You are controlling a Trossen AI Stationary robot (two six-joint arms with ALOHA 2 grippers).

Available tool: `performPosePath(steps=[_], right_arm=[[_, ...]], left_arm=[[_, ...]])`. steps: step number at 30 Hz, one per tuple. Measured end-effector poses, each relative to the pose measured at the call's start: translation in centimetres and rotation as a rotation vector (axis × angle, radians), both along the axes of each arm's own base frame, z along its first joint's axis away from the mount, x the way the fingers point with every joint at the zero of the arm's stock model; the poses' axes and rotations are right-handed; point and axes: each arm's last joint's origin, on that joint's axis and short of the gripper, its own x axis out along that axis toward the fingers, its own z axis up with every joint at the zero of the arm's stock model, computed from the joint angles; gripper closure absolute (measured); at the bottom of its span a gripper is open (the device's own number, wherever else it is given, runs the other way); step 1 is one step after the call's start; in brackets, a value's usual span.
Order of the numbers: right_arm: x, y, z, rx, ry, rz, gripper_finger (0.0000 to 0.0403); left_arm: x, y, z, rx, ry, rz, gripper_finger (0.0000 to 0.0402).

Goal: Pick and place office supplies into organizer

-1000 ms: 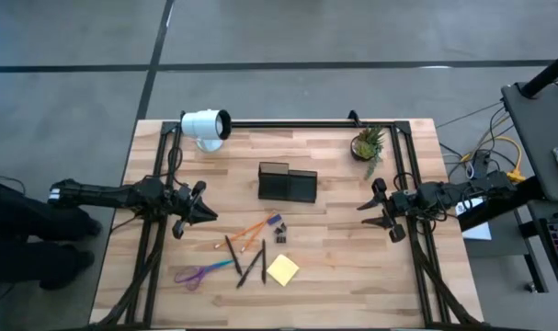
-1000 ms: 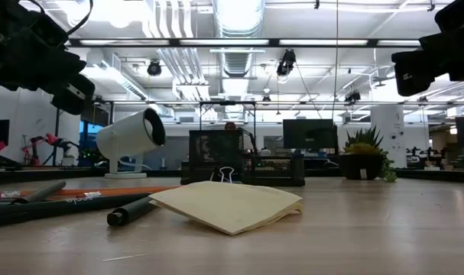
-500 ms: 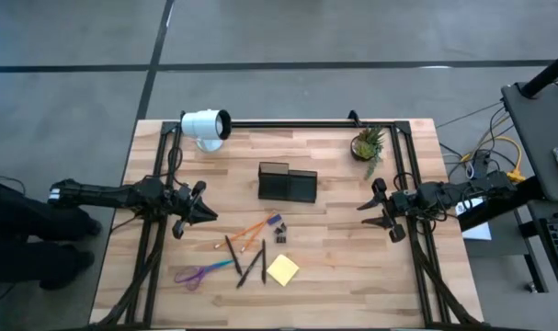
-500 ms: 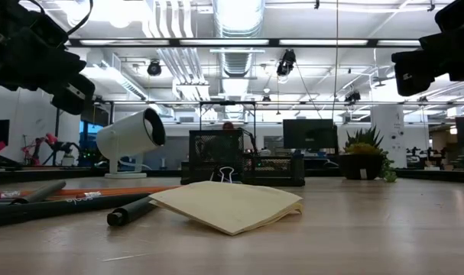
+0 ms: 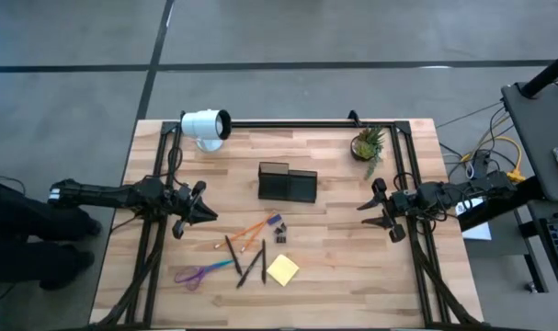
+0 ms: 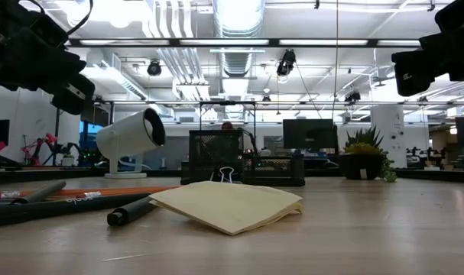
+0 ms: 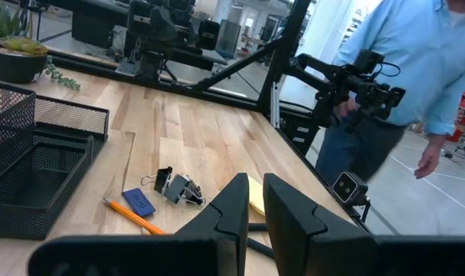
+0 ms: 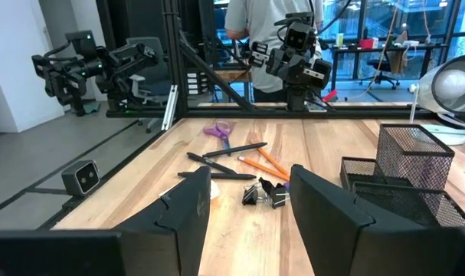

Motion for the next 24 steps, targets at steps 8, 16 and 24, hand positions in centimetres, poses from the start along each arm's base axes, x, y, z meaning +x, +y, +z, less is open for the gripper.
performPosePath(steps=[8, 16, 24], right_arm=[[0.00, 0.00, 0.01, -0.004, -0.001, 0.000, 0.0236], [0.00, 0.00, 0.00, -0.004, -0.001, 0.000, 0.0236], [0.00, -0.01, 0.00, 0.060, 0.013, -0.003, 0.0236]], left_arm=[[0.00, 0.00, 0.00, 0.000, 0.000, 0.000, 0.0375], [0.00, 0.00, 0.00, 0.000, 0.000, 0.000, 0.0375], [0.00, 0.00, 0.00, 0.000, 0.000, 0.000, 0.0375]])
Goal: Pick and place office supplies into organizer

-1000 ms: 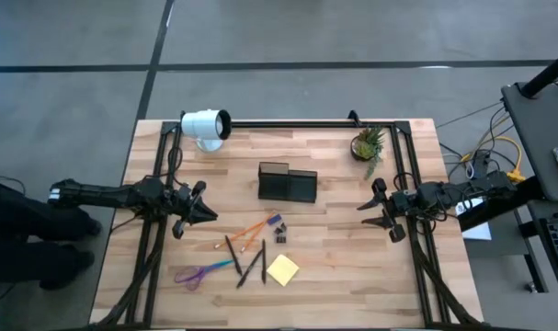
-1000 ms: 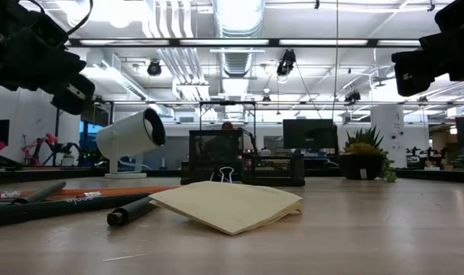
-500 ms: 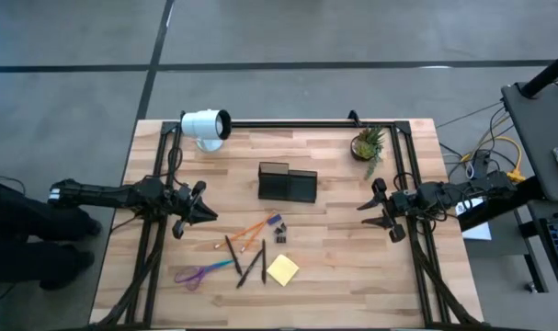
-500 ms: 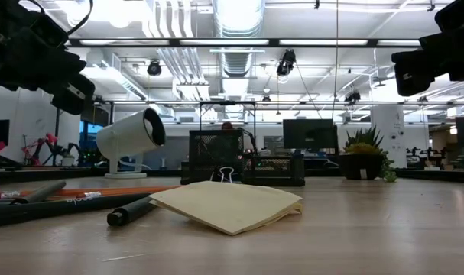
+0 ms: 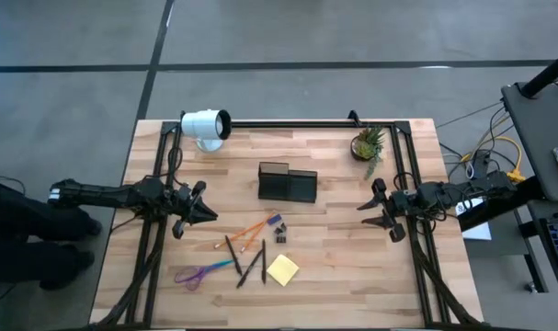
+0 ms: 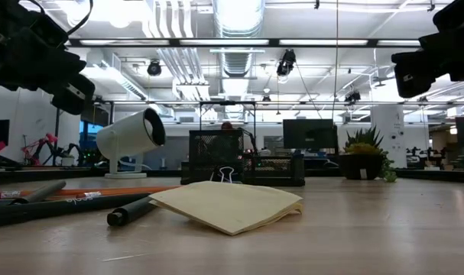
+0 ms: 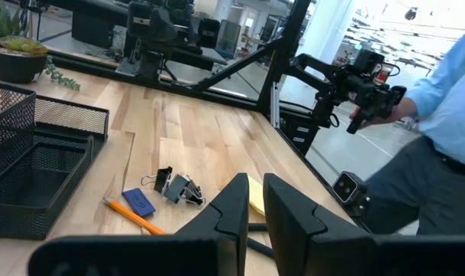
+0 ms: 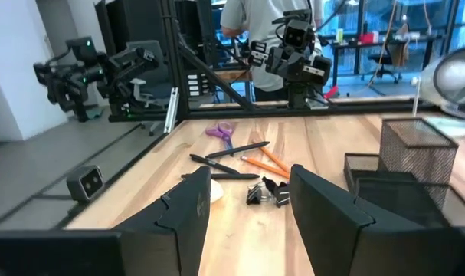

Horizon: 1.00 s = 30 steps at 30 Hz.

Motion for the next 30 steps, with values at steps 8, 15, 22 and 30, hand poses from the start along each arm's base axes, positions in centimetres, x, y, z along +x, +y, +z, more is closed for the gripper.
performPosePath(steps=[8, 15, 22, 30], right_arm=[[0.00, 0.00, -0.01, -0.005, -0.001, 0.000, 0.0236], [0.00, 0.00, 0.00, -0.005, -0.001, 0.000, 0.0236], [0.00, 0.01, 0.00, -0.005, -0.001, 0.001, 0.0236], [0.00, 0.01, -0.01, -0.005, -0.001, 0.000, 0.0236]], left_arm=[[0.00, 0.00, 0.00, 0.000, 0.000, 0.000, 0.0375], [0.00, 0.00, 0.00, 0.000, 0.000, 0.000, 0.0375], [0.00, 0.00, 0.00, 0.000, 0.000, 0.000, 0.0375], [0.00, 0.00, 0.00, 0.000, 0.000, 0.000, 0.0375]])
